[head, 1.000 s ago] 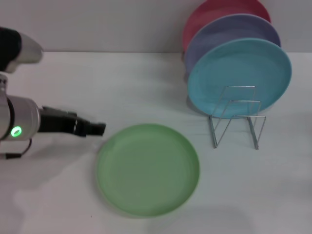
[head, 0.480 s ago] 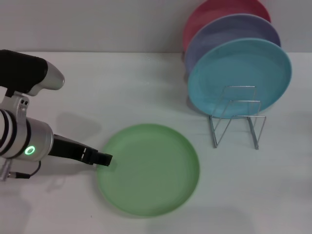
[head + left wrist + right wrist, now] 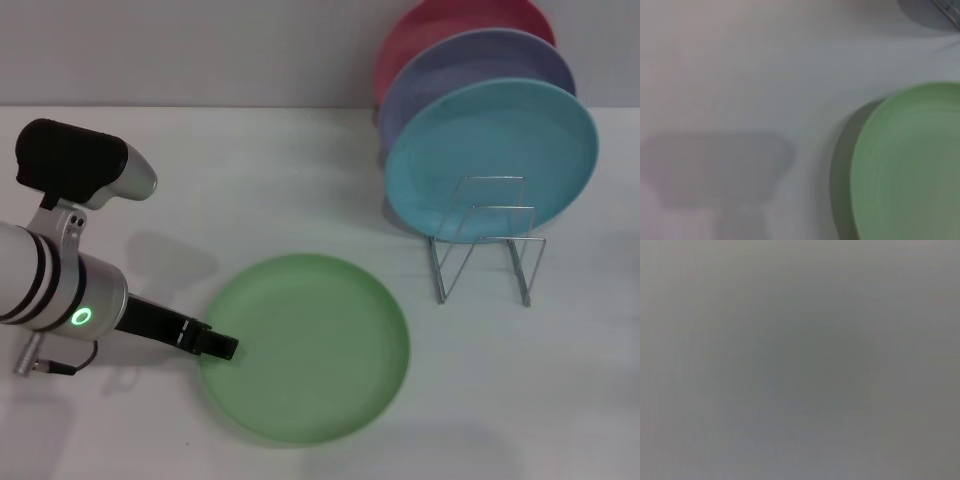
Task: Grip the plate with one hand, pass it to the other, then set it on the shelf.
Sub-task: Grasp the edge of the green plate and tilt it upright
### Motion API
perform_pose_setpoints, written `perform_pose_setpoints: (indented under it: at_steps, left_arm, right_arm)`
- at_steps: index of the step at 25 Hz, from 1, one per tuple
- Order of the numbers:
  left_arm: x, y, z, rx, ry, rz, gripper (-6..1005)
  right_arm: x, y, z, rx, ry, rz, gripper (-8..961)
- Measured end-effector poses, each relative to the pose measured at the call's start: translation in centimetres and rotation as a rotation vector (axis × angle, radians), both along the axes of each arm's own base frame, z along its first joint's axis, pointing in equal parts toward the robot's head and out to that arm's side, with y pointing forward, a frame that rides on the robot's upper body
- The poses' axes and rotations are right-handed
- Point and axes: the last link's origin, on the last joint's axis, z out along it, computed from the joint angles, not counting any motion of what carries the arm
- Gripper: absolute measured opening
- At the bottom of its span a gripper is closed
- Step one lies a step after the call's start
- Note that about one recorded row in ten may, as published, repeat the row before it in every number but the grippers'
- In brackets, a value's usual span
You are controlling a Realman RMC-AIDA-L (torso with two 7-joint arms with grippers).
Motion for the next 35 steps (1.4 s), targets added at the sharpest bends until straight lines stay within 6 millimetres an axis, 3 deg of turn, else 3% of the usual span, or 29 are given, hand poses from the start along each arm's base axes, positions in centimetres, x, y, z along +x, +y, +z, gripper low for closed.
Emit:
perform_pose_setpoints:
  at_steps: [15,22,27,35]
  left_arm:
    - [-0.1,0.3,-0.5,-0.030,0.010,0.005,819]
    - [-0.2,0.5,-1.0,-0.060,0.032,0.001,646]
    - [0.4,0.5,-1.0,-0.055,0.027,-0.021,444]
    - [0.7,0.8,-0.9,-0.047,0.024,-0.034,207]
  right_arm:
    - [0.0,-0.1,0.0,0.001,0.002,0.000,768]
    - [-0.1,0.0,0.0,0.004,0.000,0.006,769]
    - [-0.1,0.0,0.1,0.006,-0.001,0.009,769]
    - [-0.1,0.0,0.2,0.008,-0.003,0.011,768]
